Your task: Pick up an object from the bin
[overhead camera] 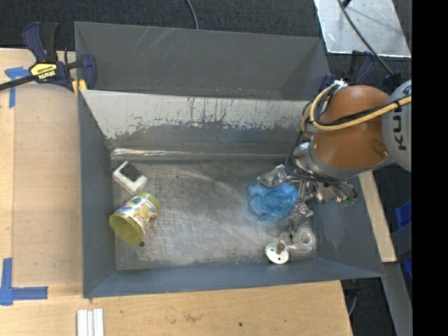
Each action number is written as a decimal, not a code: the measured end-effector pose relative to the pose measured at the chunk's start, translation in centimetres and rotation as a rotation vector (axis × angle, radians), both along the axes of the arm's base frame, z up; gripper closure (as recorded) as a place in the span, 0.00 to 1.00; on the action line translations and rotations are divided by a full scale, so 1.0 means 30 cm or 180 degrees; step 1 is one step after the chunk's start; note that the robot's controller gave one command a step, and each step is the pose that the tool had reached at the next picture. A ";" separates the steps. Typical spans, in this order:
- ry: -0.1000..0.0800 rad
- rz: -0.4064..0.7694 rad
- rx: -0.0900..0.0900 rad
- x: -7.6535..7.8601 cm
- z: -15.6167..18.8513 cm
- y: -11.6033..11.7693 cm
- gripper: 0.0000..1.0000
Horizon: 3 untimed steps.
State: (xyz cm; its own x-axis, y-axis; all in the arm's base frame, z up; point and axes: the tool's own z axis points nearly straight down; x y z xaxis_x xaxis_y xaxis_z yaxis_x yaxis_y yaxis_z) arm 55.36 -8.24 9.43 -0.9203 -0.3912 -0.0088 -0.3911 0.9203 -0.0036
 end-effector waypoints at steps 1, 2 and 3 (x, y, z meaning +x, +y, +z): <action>-0.0001 0.0617 -0.0006 0.008 0.013 -0.009 0.00; 0.0011 0.1299 -0.0012 0.067 0.005 -0.005 0.00; 0.0012 0.2342 -0.0013 0.106 0.073 0.015 1.00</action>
Offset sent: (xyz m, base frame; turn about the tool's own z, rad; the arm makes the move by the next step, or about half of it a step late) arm 0.0352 0.0043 -0.0039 -0.4694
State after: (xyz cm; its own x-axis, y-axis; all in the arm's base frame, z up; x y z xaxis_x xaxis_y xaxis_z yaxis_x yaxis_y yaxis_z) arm 58.56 -7.79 11.63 -0.4196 -0.9077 -0.0033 -0.9077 0.4196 -0.0038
